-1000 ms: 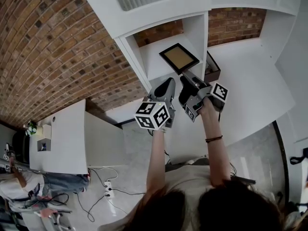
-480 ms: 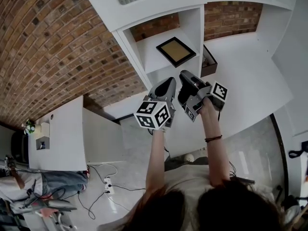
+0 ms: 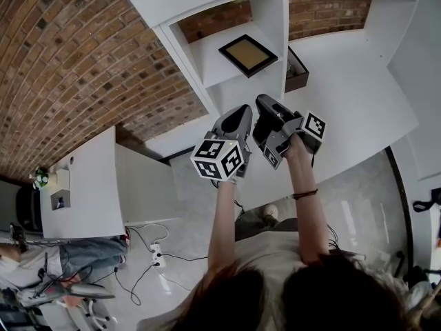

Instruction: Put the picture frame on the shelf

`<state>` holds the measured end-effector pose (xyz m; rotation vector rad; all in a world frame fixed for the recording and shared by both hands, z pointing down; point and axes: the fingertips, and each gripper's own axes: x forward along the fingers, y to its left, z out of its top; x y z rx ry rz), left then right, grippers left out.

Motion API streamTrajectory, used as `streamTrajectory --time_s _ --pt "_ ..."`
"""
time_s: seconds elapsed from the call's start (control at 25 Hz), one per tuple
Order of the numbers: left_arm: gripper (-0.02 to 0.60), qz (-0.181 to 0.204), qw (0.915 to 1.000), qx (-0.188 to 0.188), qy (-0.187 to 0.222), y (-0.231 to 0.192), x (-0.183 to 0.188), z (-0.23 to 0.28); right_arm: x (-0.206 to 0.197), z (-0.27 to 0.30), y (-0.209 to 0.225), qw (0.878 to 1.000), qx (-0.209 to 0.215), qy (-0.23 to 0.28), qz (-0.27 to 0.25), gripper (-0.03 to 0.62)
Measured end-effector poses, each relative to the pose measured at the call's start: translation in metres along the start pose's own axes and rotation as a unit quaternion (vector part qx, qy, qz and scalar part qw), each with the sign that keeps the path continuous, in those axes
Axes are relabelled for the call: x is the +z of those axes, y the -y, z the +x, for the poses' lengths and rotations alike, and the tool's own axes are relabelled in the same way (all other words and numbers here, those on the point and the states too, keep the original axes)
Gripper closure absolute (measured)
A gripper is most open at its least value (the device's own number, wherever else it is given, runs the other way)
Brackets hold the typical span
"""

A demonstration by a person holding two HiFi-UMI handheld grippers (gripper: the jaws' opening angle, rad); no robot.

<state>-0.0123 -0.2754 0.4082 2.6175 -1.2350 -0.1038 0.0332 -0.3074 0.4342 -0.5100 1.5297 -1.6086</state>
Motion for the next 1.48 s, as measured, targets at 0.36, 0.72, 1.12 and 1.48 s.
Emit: streamTrajectory --time_s 0.36,0.72,1.12,1.48 --pt "0.571 -0.001 1.0000 -0.005 -0.003 0.005 -0.006 -0.008 -0.005 -0.011 0.000 1.000 0.005 0.002 -0.006 0.567" --pt "0.571 0.002 1.0000 -0.007 -0.004 0.006 -0.007 -0.013 -0.007 -0.009 -0.005 1.000 0.015 -0.002 -0.014 0.583" --pt "0.571 -0.001 0.9998 0.019 0.004 -0.016 -0.001 -0.028 -0.023 0.005 0.004 1.000 0.016 -0.017 0.000 0.583" --pt "0.571 -0.003 1.0000 0.006 -0.002 -0.016 -0.005 -0.021 -0.016 0.008 0.003 1.000 0.022 -0.007 0.001 0.583"
